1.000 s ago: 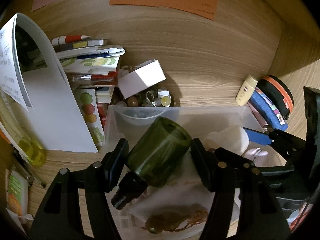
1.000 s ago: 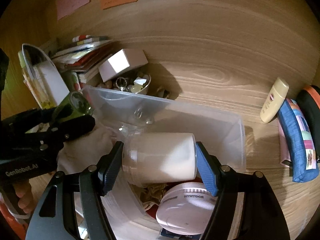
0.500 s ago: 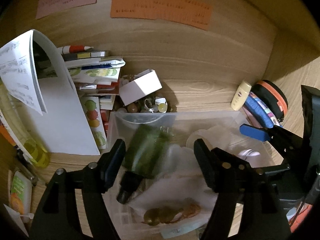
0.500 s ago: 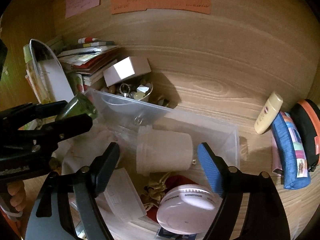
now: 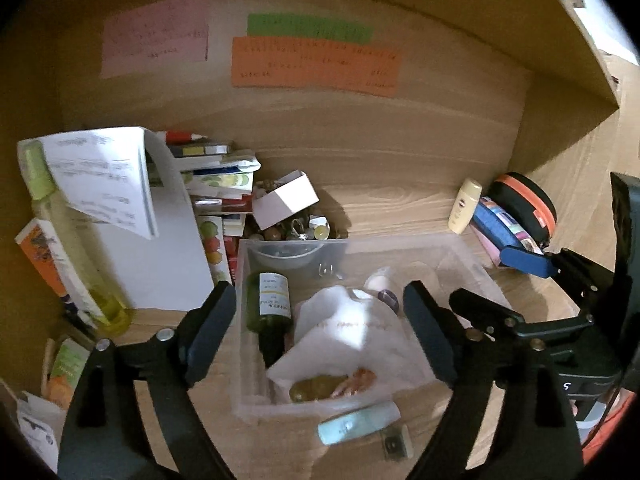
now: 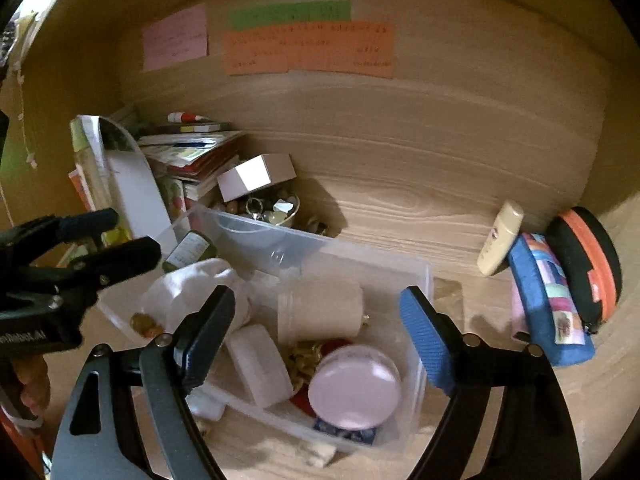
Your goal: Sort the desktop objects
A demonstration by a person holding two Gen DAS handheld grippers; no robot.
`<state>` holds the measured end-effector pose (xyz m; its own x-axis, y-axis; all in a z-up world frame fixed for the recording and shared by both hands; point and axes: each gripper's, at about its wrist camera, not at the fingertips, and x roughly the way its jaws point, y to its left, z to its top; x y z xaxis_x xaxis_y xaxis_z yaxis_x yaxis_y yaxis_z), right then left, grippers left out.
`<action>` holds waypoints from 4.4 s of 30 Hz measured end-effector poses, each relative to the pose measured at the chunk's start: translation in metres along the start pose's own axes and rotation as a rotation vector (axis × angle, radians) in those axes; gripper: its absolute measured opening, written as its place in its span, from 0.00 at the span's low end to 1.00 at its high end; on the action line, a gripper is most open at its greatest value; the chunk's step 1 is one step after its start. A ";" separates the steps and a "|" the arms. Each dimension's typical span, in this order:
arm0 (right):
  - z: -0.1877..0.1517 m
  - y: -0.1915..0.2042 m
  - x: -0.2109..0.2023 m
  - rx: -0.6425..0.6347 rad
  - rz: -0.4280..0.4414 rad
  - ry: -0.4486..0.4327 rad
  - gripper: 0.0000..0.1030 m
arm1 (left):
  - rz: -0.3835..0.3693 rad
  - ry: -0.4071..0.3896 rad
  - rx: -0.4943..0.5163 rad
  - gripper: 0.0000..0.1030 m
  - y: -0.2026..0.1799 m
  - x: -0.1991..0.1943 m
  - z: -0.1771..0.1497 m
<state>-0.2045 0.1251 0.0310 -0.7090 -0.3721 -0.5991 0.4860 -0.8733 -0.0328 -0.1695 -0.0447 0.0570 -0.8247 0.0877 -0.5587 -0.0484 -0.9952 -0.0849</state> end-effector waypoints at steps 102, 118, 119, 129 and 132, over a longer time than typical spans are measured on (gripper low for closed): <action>-0.080 -0.016 -0.041 0.119 0.197 0.073 0.21 | 0.040 0.168 -0.114 0.71 -0.002 -0.021 -0.090; -0.054 -0.015 -0.036 0.096 0.187 0.027 0.22 | 0.047 0.032 -0.109 0.71 0.012 -0.041 -0.042; -0.052 -0.015 -0.033 0.096 0.186 0.029 0.22 | 0.045 0.029 -0.111 0.71 0.012 -0.040 -0.041; -0.045 -0.012 -0.004 0.093 0.179 0.069 0.21 | 0.010 0.053 -0.116 0.71 0.017 -0.003 -0.027; -0.045 -0.013 0.003 0.098 0.179 0.080 0.21 | -0.002 0.070 -0.111 0.71 0.016 0.008 -0.026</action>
<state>-0.1902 0.1493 -0.0064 -0.5710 -0.5013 -0.6502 0.5456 -0.8234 0.1558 -0.1623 -0.0583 0.0292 -0.7831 0.0961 -0.6145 0.0163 -0.9845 -0.1748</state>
